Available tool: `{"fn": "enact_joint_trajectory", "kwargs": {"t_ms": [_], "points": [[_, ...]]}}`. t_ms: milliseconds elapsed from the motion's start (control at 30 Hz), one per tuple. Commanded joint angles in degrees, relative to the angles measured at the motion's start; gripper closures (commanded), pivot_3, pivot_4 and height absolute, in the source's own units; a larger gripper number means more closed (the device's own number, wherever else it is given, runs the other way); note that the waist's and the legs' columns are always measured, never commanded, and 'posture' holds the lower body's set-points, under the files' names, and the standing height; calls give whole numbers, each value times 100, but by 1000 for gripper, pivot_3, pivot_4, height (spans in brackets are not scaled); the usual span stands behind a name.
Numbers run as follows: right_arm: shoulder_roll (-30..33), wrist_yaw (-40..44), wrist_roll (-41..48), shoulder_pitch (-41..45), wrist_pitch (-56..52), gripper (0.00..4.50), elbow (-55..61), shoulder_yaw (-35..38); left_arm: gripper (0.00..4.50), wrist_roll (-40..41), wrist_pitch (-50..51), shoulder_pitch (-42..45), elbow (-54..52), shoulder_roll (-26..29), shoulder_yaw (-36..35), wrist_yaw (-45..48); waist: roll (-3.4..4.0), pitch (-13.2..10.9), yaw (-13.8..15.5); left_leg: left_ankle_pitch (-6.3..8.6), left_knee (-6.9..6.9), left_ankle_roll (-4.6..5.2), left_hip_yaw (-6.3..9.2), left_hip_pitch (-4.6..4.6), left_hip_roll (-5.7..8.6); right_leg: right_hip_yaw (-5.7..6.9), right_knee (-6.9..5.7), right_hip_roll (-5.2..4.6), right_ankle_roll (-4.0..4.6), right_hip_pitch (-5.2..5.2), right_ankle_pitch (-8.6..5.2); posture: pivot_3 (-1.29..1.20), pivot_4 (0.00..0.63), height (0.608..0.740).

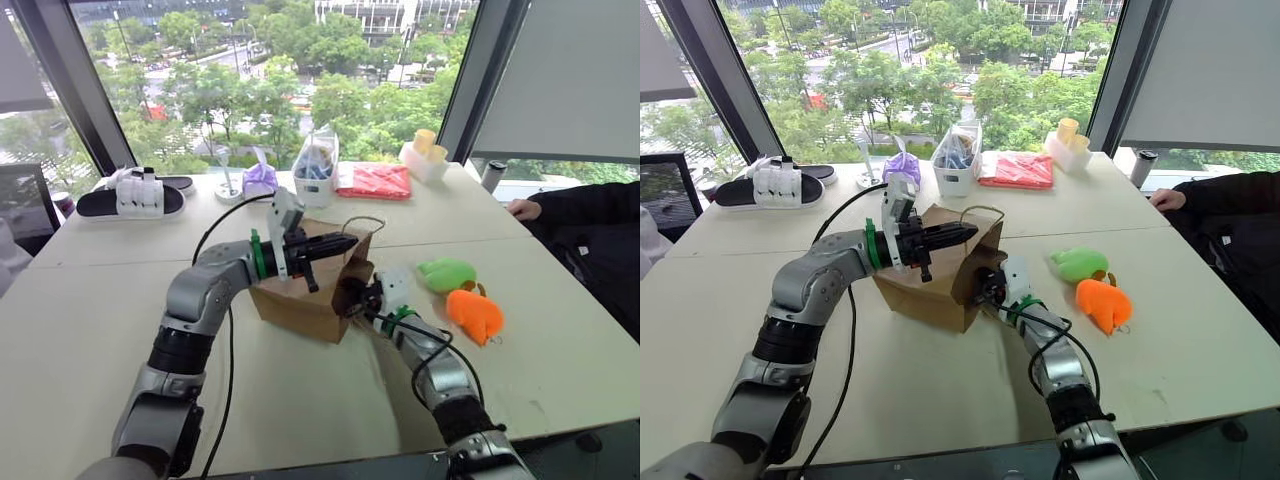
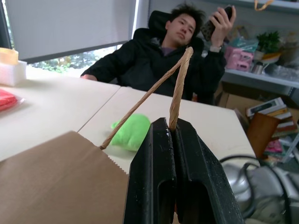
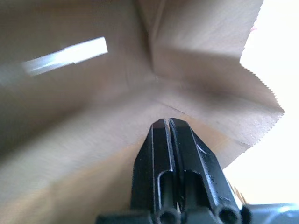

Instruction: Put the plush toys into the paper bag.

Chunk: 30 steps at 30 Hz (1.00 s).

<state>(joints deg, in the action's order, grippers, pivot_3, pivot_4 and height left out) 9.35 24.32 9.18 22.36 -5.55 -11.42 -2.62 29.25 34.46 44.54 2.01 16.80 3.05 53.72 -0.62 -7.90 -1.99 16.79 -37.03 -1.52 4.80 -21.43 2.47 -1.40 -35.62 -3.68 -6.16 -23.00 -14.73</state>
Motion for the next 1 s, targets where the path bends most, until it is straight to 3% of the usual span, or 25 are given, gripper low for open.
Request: {"fn": "enact_joint_trajectory", "kwargs": {"t_ms": [33, 167, 233, 400, 500, 800, 967, 1000], "points": [[304, 49, 453, -593, -695, 4500, 1738, 300, 4444, 27, -115, 24, -351, -27, 97, 19, 0, 0, 35, 0, 1, 0, 0, 2, 1, 0, 2, 0, 0, 2, 0, 0, 150, 740], [572, -305, 980, -1273, -1633, 4500, 3033, 945, 4444, 43, -114, 34, -364, -52, 147, 49, 0, 0, 131, 15, 1, 27, -1, 2, 1, 0, 26, 1, 0, 5, 0, 0, 150, 740], [681, -645, 1158, -1507, -1971, 3935, 3428, 1510, 4500, 25, -143, 69, -312, -40, 173, 116, 0, 0, 140, 15, -1, 28, -2, 4, 0, -1, 35, 1, 0, 12, 0, 0, 150, 740], [1334, -1185, 584, -1884, -2208, 1575, 3510, 2268, 4500, -29, -228, 124, -164, -11, 243, 237, 0, 0, 148, 16, -4, 30, -3, 8, 1, 0, 40, 2, 1, 23, -1, 0, 150, 740], [1851, -1247, 54, -2111, -2172, 15, 3078, 2283, 4500, -60, -296, 138, -86, -15, 304, 291, 0, 0, 142, 15, -2, 30, -4, 9, -1, -1, 39, 6, 1, 22, -1, 0, 150, 740], [1939, -1155, -80, -1884, -2786, 15, 2566, 1829, 4500, -104, -313, 71, -126, -56, 295, 231, 1, 1, 131, 15, -4, 31, -11, 12, -8, -3, 39, 11, 1, 24, -1, 0, 150, 740], [1565, -1271, 459, -1104, -3747, 15, 1474, 2195, 4500, -118, -299, -10, -194, -74, 285, 136, 0, 2, 138, 15, -9, 31, -10, 15, -6, -2, 44, 9, 1, 33, -1, 0, 150, 740], [1563, -1277, 465, -1004, -3797, 512, 1327, 2228, 4500, -122, -297, -14, -201, -76, 285, 117, 0, 2, 138, 15, -10, 31, -10, 17, -6, -3, 44, 9, 1, 36, -1, 0, 150, 740]]}}
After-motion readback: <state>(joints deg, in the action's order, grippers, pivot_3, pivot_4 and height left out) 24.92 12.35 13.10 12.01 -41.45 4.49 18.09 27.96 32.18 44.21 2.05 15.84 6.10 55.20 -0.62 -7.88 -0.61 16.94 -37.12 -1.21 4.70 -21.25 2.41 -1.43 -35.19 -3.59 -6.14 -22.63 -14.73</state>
